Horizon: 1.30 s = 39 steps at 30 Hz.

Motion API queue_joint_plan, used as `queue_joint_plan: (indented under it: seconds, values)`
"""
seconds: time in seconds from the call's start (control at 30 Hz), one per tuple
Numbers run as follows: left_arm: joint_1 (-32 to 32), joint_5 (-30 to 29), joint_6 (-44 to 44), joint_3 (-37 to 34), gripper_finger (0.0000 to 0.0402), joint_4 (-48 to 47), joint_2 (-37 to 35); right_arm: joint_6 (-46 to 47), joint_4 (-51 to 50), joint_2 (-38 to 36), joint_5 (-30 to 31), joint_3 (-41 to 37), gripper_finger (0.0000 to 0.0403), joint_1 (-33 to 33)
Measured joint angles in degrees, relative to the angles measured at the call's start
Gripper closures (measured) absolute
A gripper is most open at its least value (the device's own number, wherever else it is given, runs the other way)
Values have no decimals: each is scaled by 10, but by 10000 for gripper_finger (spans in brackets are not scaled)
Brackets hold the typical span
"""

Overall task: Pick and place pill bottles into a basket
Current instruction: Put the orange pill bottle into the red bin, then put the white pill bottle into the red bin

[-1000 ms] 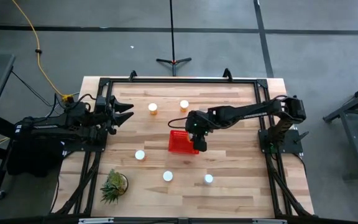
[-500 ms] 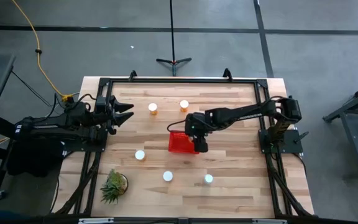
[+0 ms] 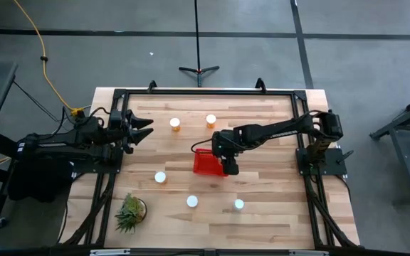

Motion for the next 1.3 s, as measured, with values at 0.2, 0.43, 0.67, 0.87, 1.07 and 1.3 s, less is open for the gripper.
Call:
queue_joint_plan:
  seconds: [0.2,0.43,0.67,0.87,1.07,1.3]
  values:
    - [0,0,0,0,156,-1,0,-1,-3,0,-5,0,167,0]
    - [0,0,-1,0,156,-2,0,4,-8,0,2,0,122,0]
    - [0,0,-1,0,156,-2,0,10,-25,0,-4,12,117,-1]
    - [0,0,0,0,156,-2,0,10,-81,-1,5,72,116,-4]
    - [0,0,0,0,156,-2,0,36,-105,-2,-2,142,116,-27]
    - [0,2,0,0,156,-7,0,72,-105,-45,-34,177,116,-49]
